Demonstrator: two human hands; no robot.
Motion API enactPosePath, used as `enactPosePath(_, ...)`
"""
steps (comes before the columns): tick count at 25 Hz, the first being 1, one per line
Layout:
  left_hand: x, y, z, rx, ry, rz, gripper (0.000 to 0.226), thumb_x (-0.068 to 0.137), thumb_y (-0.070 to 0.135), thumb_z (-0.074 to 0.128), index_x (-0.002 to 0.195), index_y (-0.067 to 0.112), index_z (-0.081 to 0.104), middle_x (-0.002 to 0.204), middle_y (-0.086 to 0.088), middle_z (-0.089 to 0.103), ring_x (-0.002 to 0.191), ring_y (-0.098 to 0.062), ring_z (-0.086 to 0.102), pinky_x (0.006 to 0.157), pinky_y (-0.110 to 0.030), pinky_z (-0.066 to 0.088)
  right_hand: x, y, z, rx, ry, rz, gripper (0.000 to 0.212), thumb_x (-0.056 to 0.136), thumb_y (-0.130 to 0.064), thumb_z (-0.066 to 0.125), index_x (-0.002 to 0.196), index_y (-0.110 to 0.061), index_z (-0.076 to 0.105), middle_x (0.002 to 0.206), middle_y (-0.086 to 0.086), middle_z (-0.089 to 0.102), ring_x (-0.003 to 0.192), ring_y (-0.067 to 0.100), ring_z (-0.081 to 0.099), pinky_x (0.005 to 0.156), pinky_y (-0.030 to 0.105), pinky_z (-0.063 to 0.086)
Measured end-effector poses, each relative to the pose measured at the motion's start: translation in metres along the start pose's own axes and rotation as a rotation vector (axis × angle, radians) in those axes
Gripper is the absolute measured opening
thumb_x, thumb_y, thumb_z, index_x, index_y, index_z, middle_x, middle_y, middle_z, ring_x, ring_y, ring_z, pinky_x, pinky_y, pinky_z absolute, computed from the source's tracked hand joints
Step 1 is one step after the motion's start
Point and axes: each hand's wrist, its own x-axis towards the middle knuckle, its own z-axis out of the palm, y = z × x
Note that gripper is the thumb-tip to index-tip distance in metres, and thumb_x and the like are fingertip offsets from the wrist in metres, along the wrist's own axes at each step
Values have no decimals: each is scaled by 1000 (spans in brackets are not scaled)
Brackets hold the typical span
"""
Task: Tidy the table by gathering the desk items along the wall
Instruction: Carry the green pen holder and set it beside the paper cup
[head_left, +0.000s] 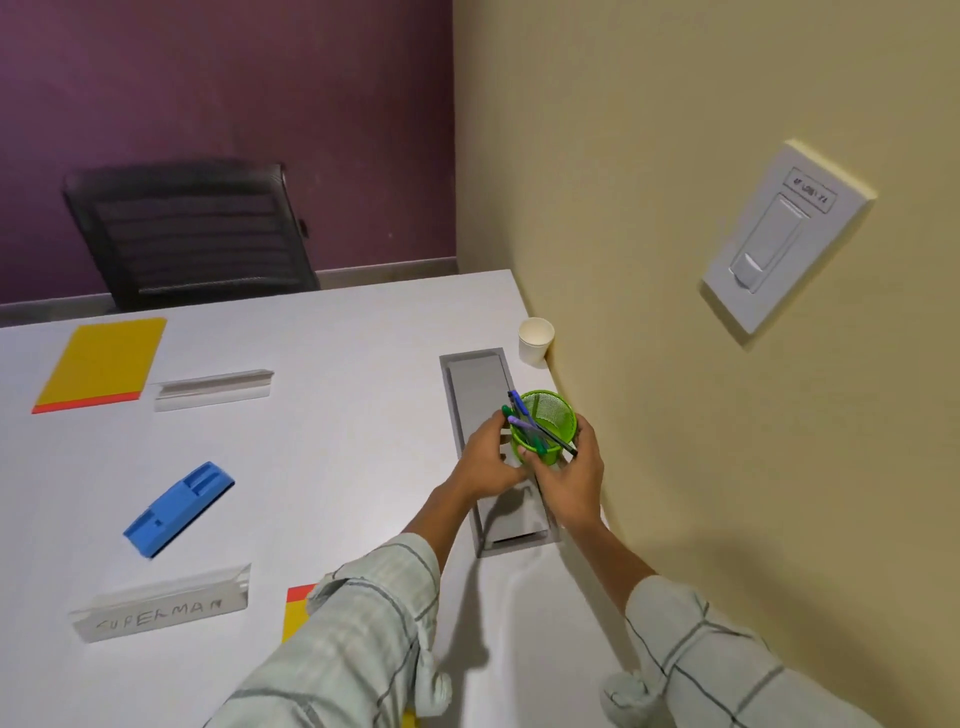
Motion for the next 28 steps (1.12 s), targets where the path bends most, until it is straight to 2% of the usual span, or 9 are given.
enactPosePath(5, 76, -20, 4, -179, -41, -130, 76, 70, -6, 69, 134, 24, 44, 123, 9, 54, 117, -18, 55, 76, -21, 54, 69, 25, 27, -105, 98, 66, 84, 60, -25, 93, 133, -14, 54, 118, 8, 54, 110, 28, 57, 96, 47, 50)
enactPosePath(8, 113, -29, 7, -215, -43, -185, 76, 70, -11, 69, 129, 29, 44, 117, 15, 55, 104, -7, 59, 70, -17, 56, 103, 38, 41, -80, 103, 138, 81, 61, -21, 92, 132, -13, 53, 120, 8, 55, 114, 28, 56, 98, 48, 50)
enactPosePath(12, 161, -41, 14, -236, -59, -216, 77, 71, -8, 71, 137, 22, 44, 120, 13, 55, 103, -3, 60, 80, -23, 59, 143, 56, 62, -15, 133, 262, 79, 67, -8, 87, 137, -11, 50, 130, 9, 60, 124, 28, 56, 104, 46, 49)
enactPosePath(14, 159, -41, 14, -241, -45, -215, 80, 69, -8, 72, 139, 18, 43, 121, 10, 56, 108, -10, 61, 87, -28, 58, 141, 54, 62, 51, 134, 282, 80, 68, -2, 86, 138, -13, 50, 130, 7, 62, 120, 23, 60, 98, 28, 54)
enactPosePath(16, 160, -42, 14, -249, -47, -218, 83, 67, -9, 71, 140, 17, 41, 124, 6, 56, 115, -19, 60, 94, -37, 56, 142, 55, 62, 111, 136, 315, 80, 69, 5, 83, 139, -13, 50, 128, 6, 64, 112, 19, 63, 81, 4, 51)
enactPosePath(17, 159, -44, 15, -264, -49, -216, 86, 66, -10, 71, 142, 17, 40, 126, 5, 55, 118, -19, 58, 98, -39, 54, 141, 55, 61, 140, 137, 331, 79, 70, 8, 81, 140, -13, 50, 128, 7, 64, 109, 18, 64, 76, 1, 50)
enactPosePath(22, 157, -52, 19, -282, -101, -247, 95, 62, -8, 71, 145, 18, 34, 132, 9, 50, 130, -21, 50, 102, -34, 50, 136, 59, 56, 220, 134, 453, 69, 73, 19, 72, 135, -5, 54, 126, 13, 65, 95, 7, 66, 75, 10, 55)
enactPosePath(26, 144, -55, 22, -286, -82, -312, 101, 71, -10, 72, 153, 12, 17, 156, -7, 31, 145, -26, 32, 111, -36, 41, 117, 59, 48, 190, 107, 499, 64, 75, 15, 73, 133, -4, 54, 136, 15, 59, 122, 23, 57, 101, 33, 49)
enactPosePath(28, 132, -56, 21, -260, -44, -339, 101, 71, -7, 75, 152, 14, 18, 159, -9, 27, 145, -28, 31, 113, -40, 40, 104, 57, 44, 163, 88, 506, 62, 77, 10, 74, 134, -3, 52, 139, 18, 55, 130, 27, 53, 102, 37, 48)
